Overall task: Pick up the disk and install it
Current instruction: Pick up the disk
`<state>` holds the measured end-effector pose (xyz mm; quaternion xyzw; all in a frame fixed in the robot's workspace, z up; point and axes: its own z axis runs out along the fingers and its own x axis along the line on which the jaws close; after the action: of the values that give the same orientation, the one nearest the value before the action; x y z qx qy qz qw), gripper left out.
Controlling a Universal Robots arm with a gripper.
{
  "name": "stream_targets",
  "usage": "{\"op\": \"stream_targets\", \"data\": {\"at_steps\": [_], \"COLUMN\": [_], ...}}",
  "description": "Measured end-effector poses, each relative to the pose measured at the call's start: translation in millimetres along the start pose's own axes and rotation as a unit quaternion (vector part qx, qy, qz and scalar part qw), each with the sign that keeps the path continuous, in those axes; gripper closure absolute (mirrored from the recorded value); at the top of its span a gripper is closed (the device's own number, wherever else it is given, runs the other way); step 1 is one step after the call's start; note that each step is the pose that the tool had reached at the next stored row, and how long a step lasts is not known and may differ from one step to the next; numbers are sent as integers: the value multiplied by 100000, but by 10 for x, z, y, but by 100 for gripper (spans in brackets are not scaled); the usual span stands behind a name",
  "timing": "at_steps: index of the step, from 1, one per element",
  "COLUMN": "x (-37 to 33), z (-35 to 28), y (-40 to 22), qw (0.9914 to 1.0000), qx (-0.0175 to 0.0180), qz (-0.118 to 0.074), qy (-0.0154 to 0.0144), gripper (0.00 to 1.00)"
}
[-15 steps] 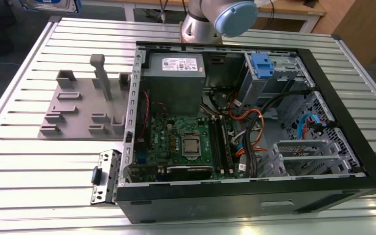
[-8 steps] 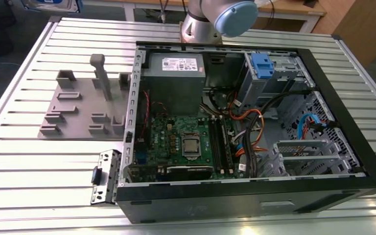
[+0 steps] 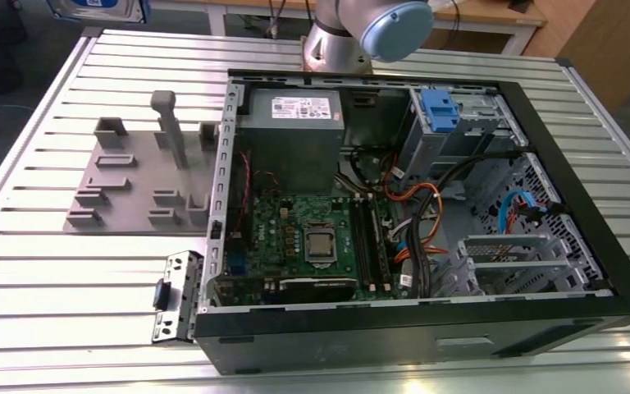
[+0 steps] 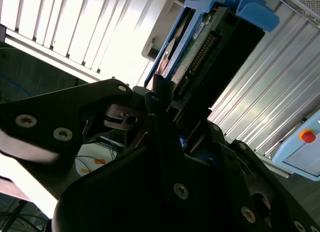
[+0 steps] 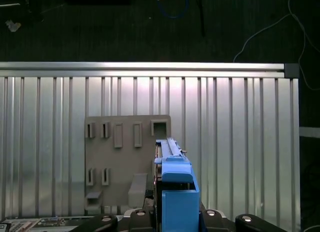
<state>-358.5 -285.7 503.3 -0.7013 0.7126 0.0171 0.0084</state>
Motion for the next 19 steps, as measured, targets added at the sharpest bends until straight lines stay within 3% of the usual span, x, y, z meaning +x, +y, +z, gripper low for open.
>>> {"op": "stream_targets", "data": {"at_steps": [19], "x": [20], "z": [-4], "y": [-259], "qw": [100000], "qx": [-50], "qz": [3], "qy": [-2], "gripper": [64]}}
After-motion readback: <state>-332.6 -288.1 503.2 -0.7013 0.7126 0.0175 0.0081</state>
